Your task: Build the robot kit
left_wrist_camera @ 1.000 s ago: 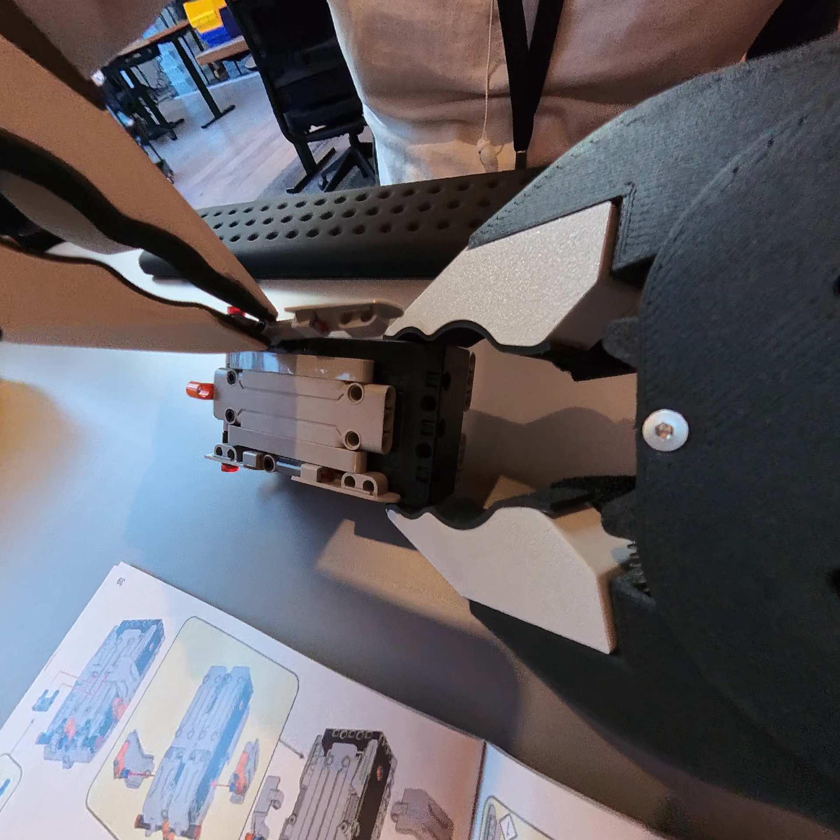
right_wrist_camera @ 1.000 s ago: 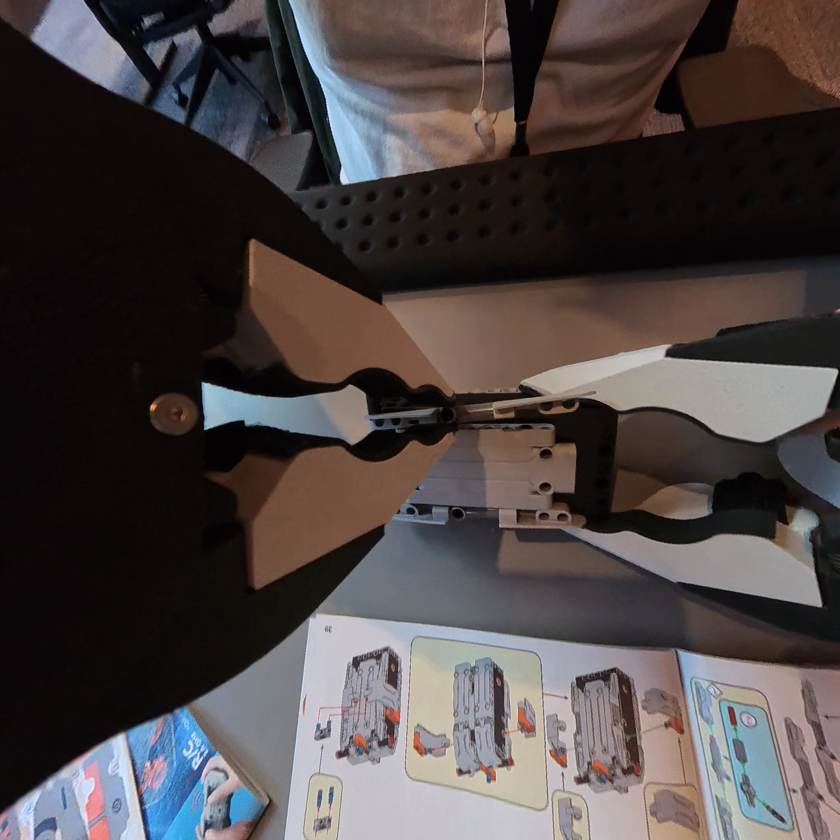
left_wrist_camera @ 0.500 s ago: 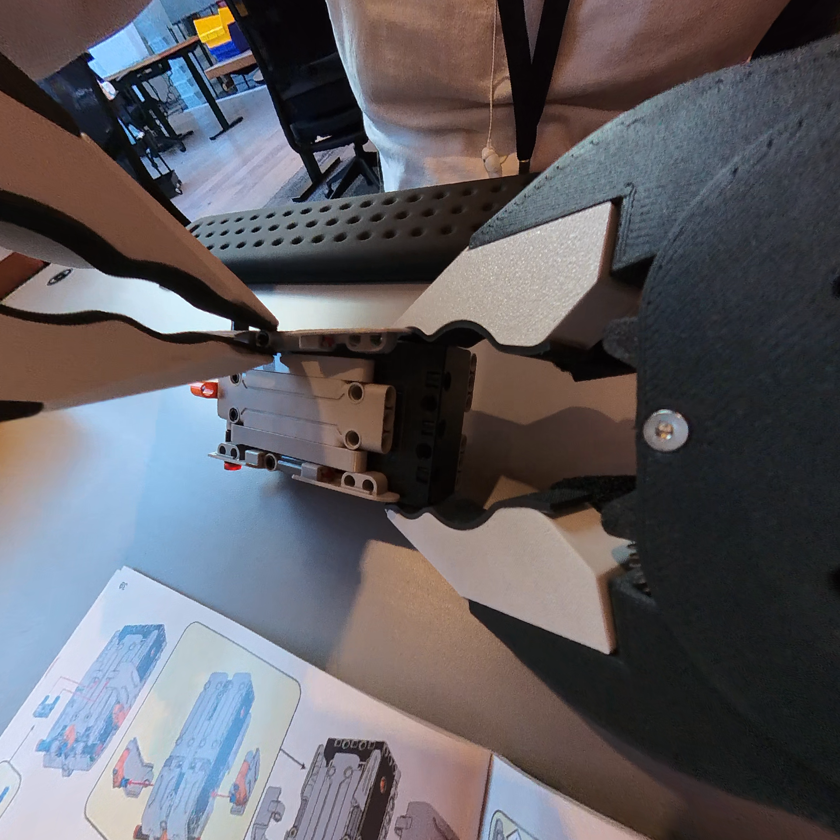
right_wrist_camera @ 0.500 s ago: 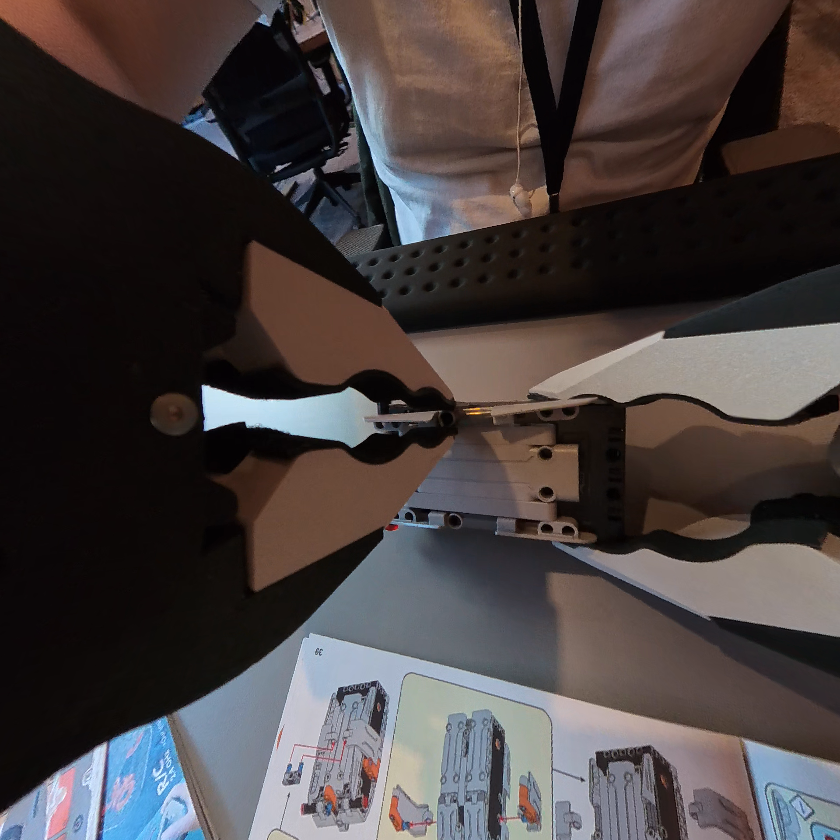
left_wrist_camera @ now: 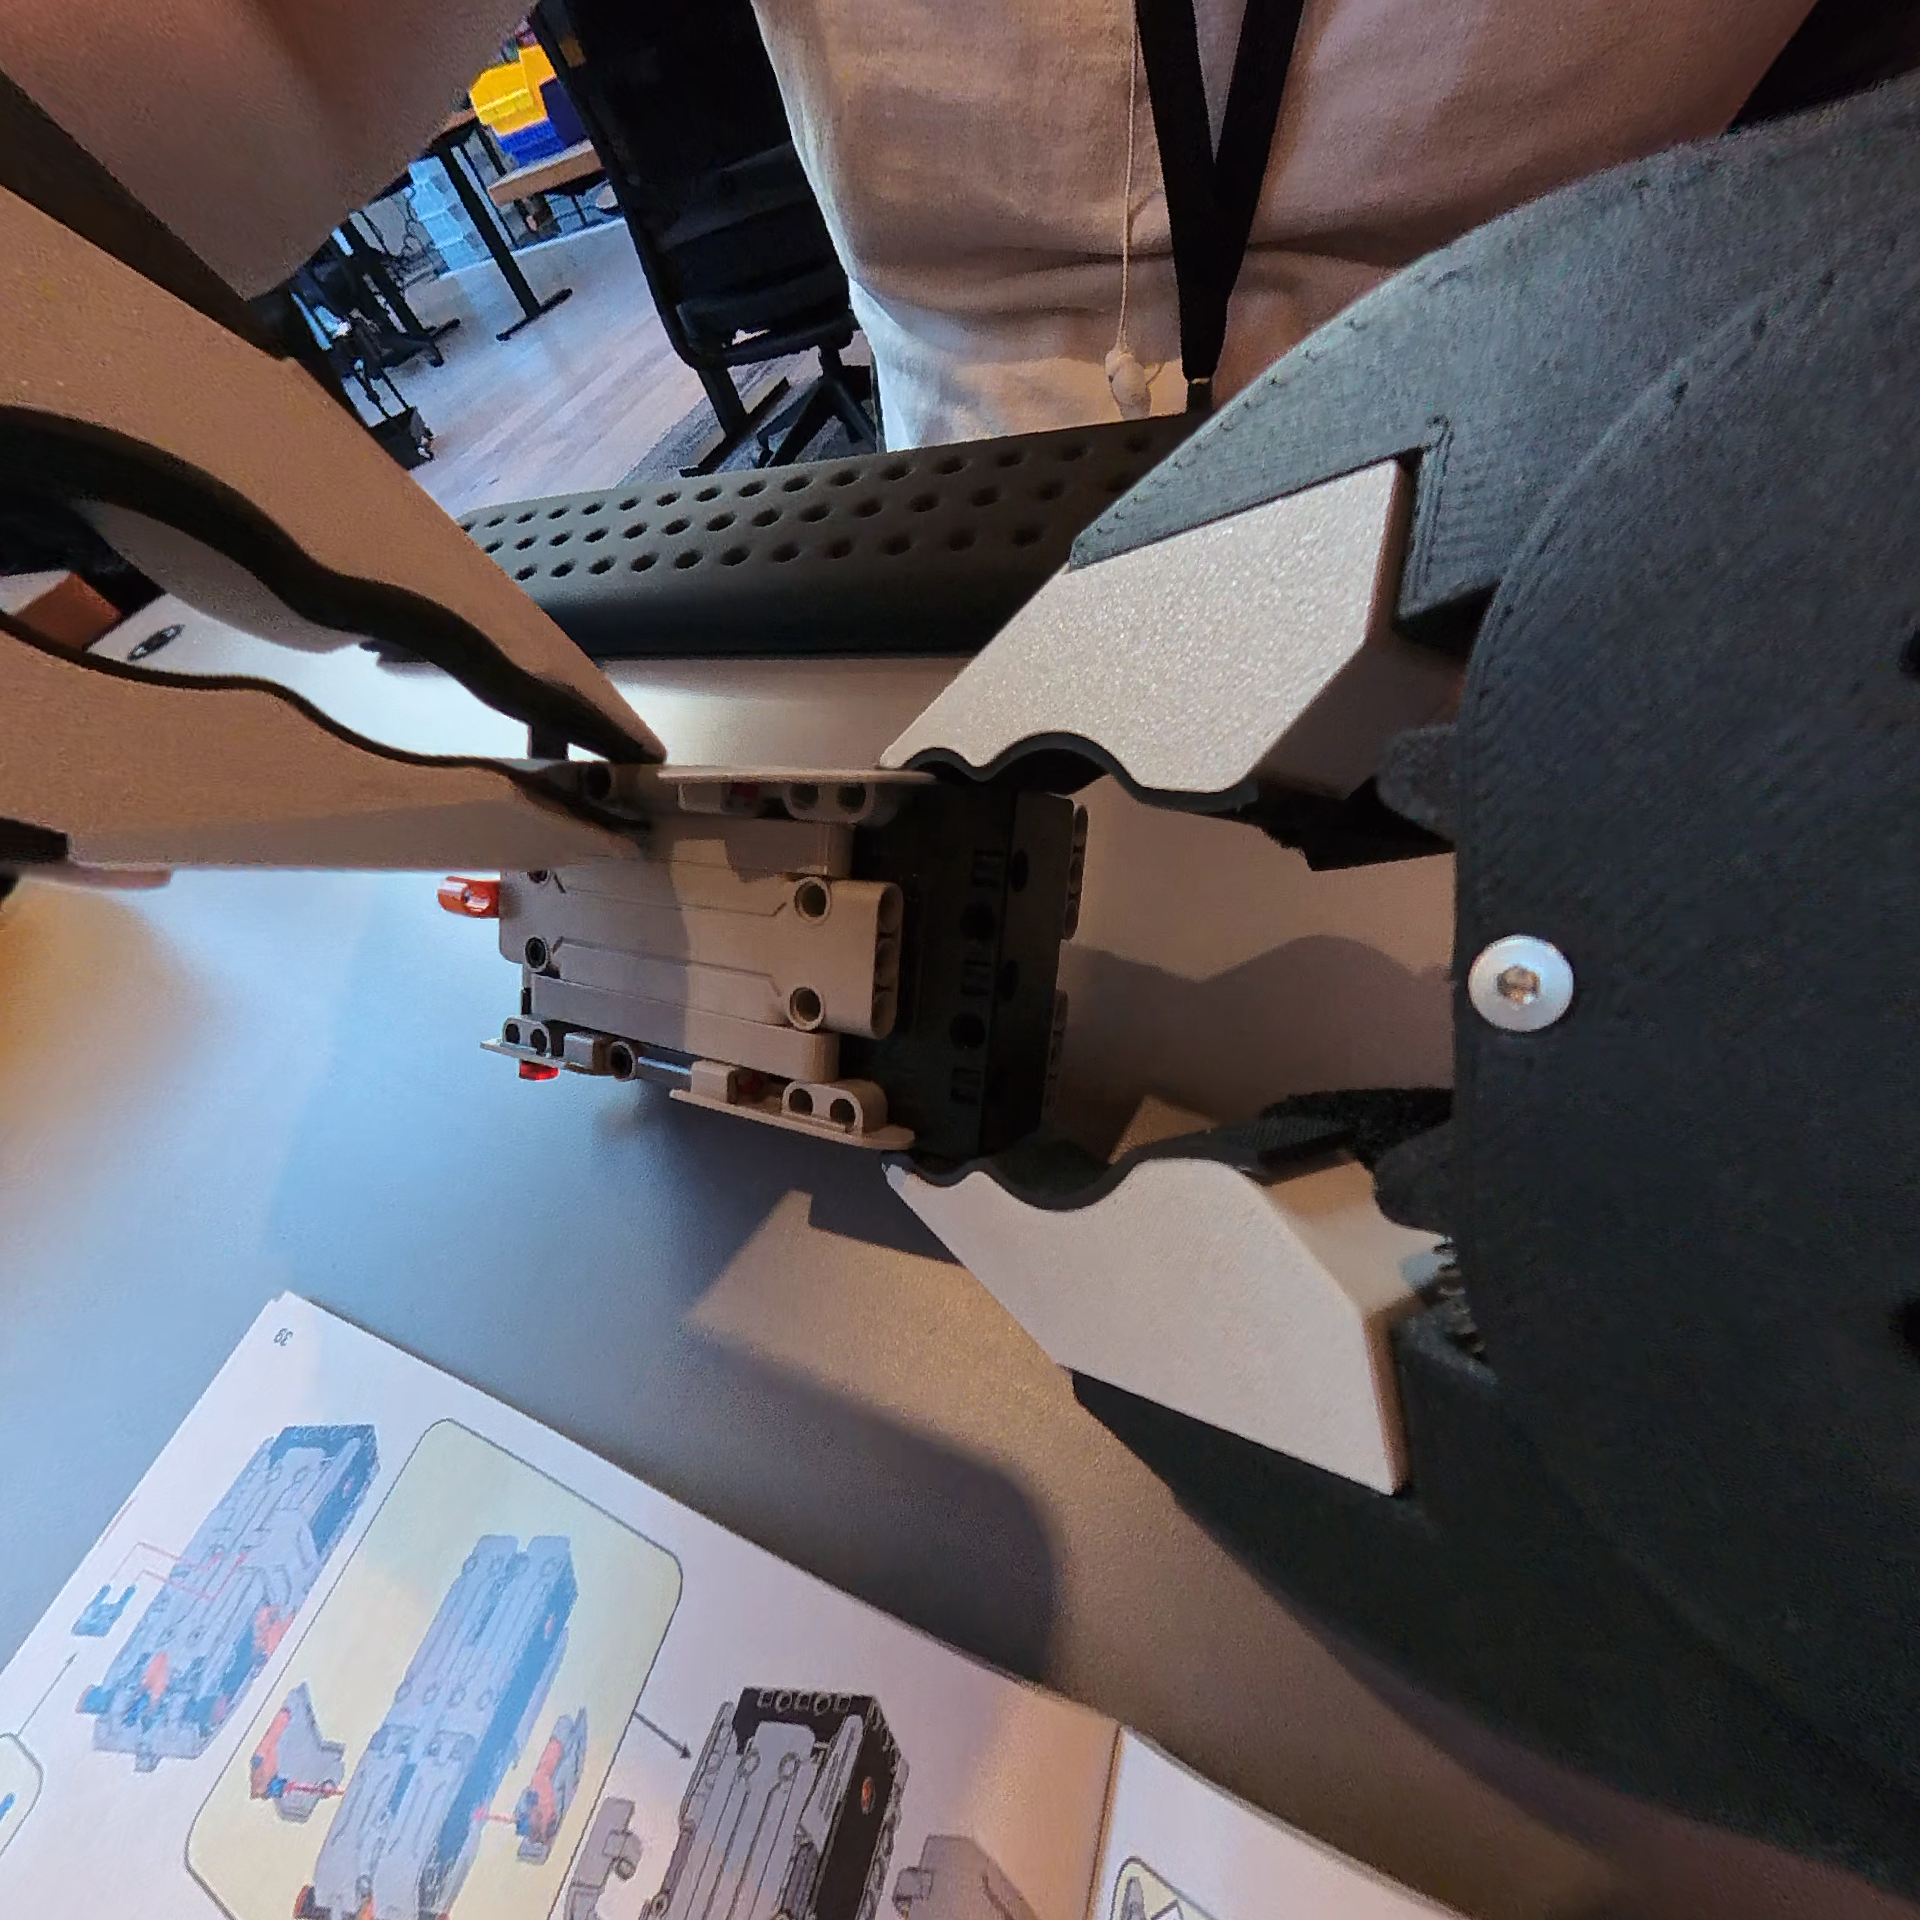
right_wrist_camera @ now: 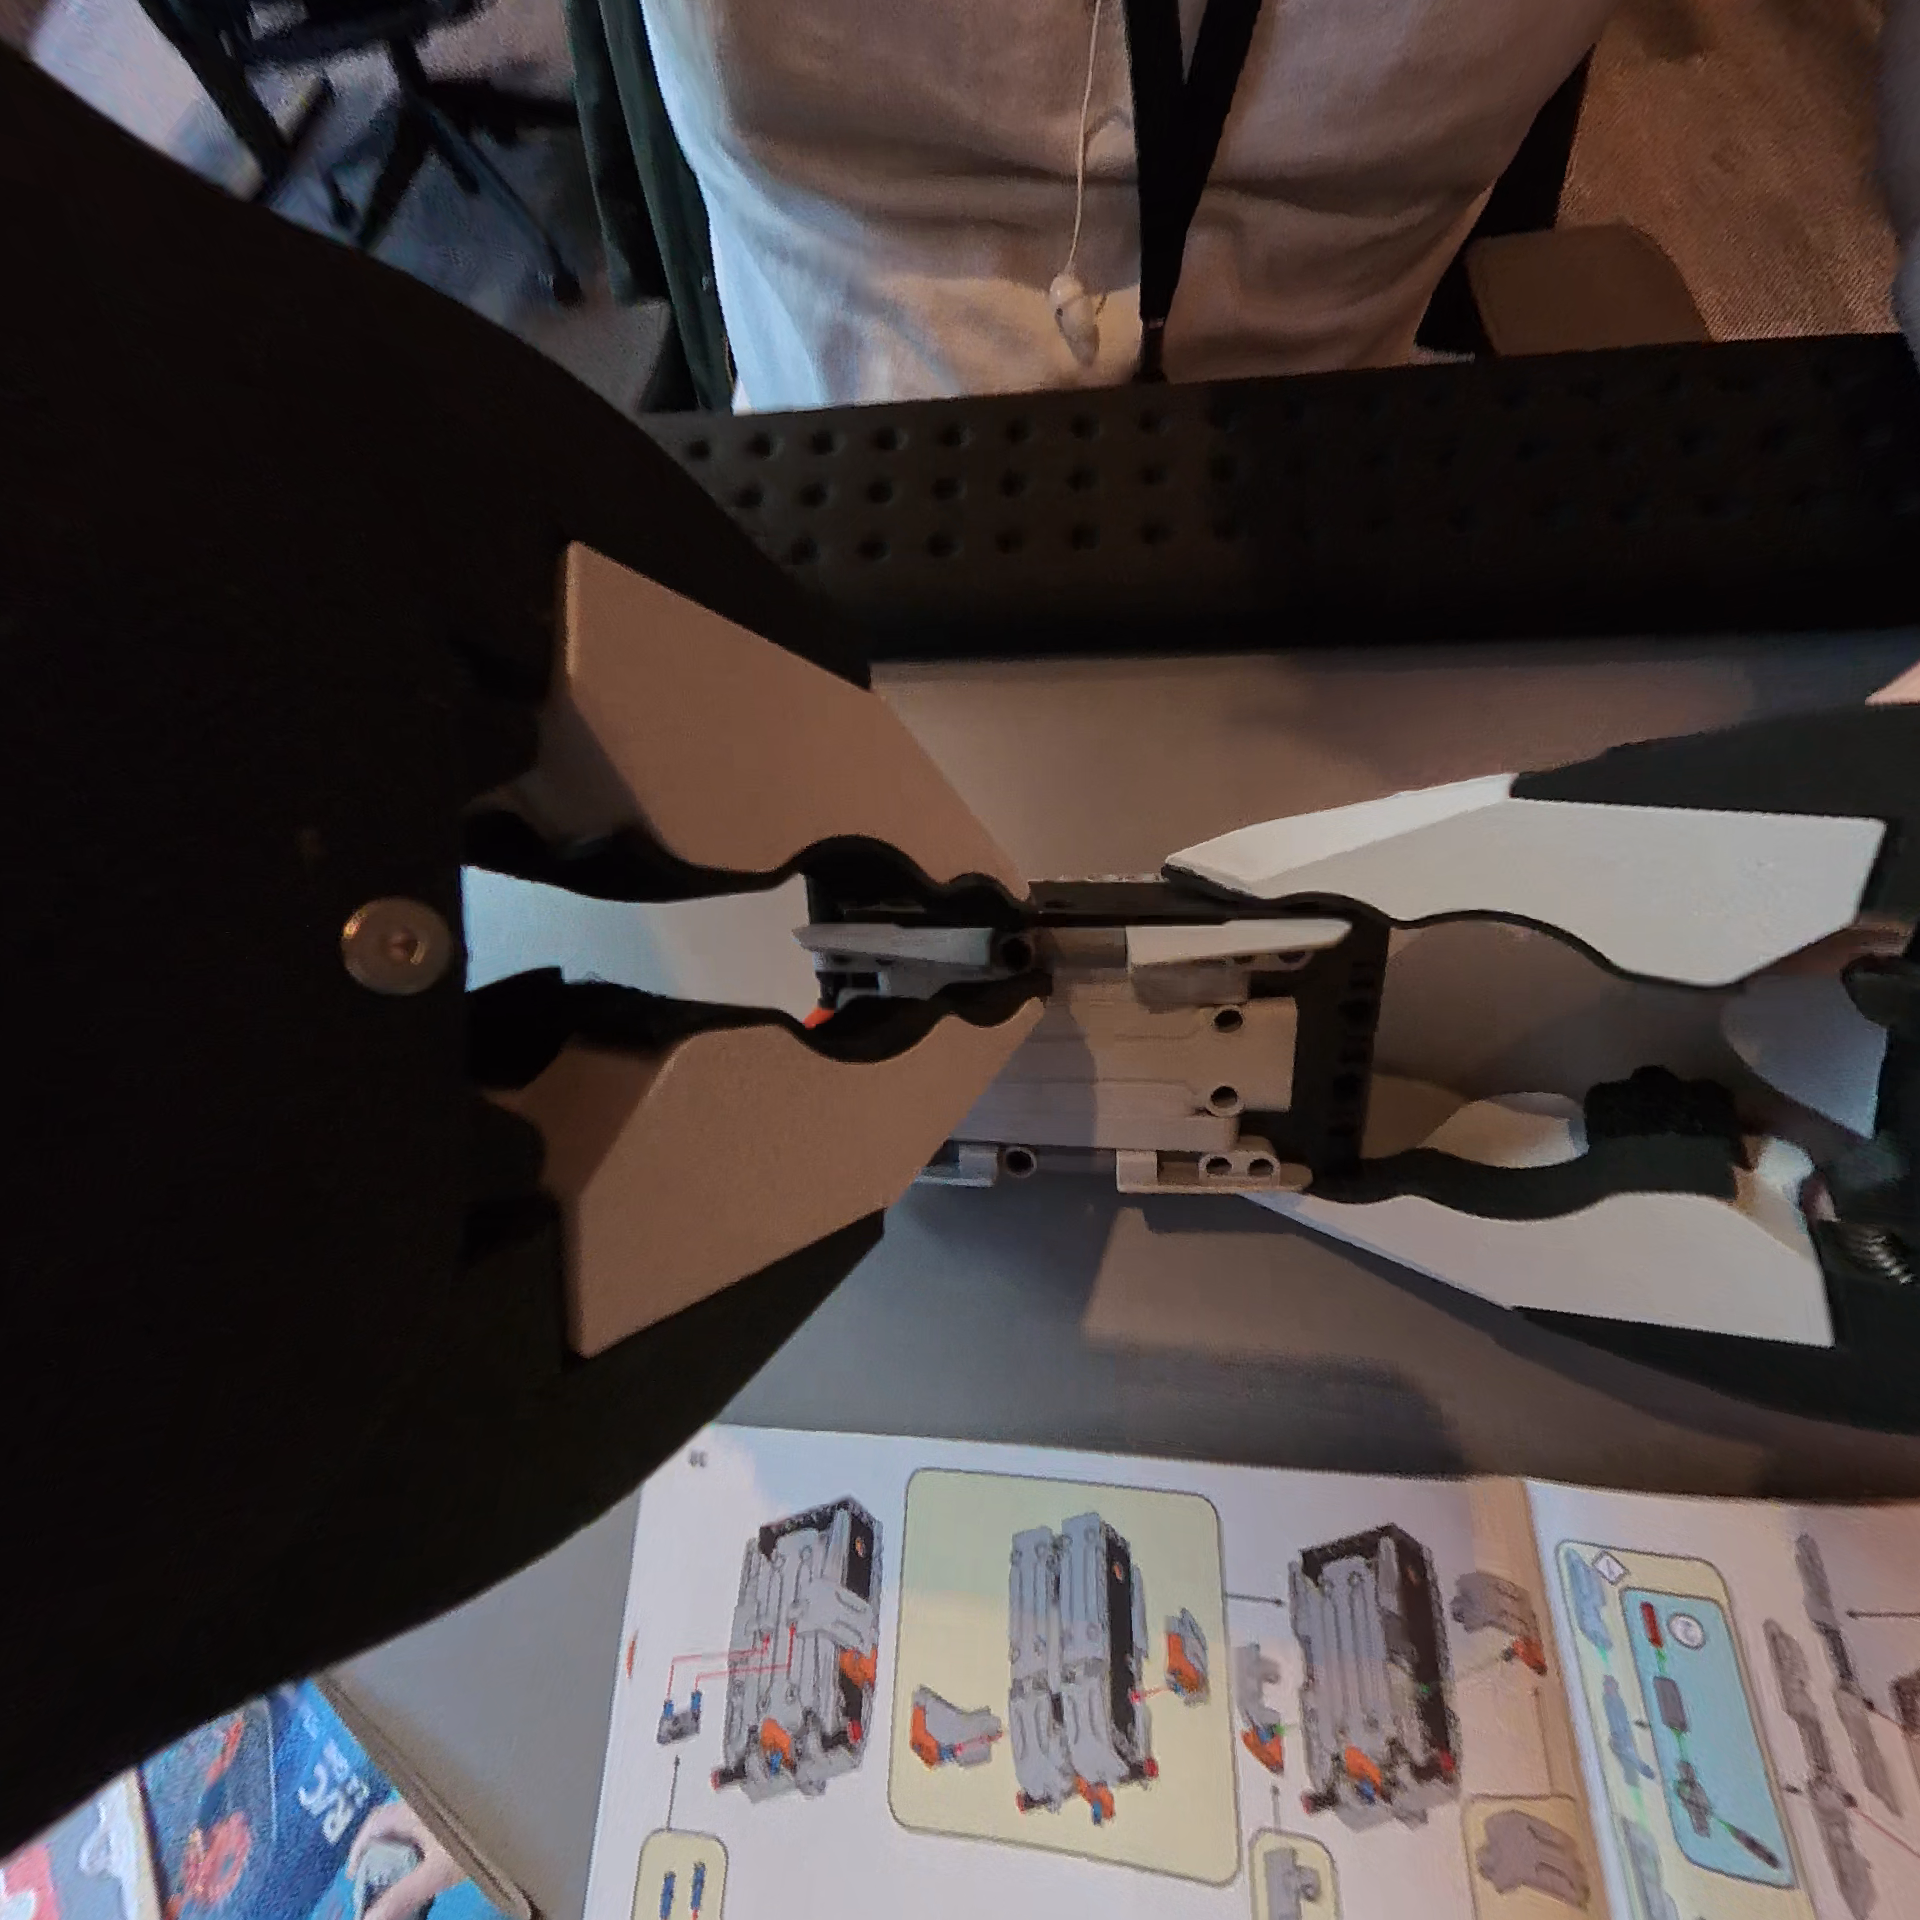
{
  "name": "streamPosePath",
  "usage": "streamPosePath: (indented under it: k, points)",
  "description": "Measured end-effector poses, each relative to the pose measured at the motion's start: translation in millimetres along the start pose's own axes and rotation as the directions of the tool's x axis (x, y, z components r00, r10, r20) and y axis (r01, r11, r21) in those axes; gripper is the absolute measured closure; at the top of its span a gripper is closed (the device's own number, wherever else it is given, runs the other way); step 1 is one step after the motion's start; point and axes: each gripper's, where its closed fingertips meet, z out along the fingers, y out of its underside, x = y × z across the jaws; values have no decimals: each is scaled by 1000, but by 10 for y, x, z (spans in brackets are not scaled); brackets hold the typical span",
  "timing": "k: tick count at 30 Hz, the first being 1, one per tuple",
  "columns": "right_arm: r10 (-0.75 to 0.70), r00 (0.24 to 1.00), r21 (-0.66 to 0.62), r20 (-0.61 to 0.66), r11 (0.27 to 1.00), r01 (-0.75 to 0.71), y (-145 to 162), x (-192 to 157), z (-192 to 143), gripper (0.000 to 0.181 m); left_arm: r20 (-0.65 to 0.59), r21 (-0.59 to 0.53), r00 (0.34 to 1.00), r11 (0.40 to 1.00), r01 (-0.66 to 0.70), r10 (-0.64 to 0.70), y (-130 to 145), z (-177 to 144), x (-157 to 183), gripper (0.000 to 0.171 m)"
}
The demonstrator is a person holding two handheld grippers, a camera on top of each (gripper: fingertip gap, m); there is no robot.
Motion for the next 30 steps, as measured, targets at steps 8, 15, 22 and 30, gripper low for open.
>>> streamPosePath:
  k: [8, 15, 22, 30]
  points:
    - [-36, 999, 50, 2, 998, 36, -40, -35, 7, 166, 7, -6, 1000, 1000, -12, 12, 12, -1, 4, 105]
    - [-143, 985, 127, -96, 980, 155, -203, -17, -101, 131, 5, -5, 1000, 1000, -15, 15, 14, -1, 5, 105]
    - [-408, 632, 6, -659, 837, 547, -119, -138, -223, 96, -16, -3, 1000, 1000, 2, -2, 8, -9, 5, 105]
    - [-525, 385, -272, -759, 793, 545, -20, -133, 108, 109, -14, 4, 1000, 1000, 21, -21, 2, -7, 9, 105]
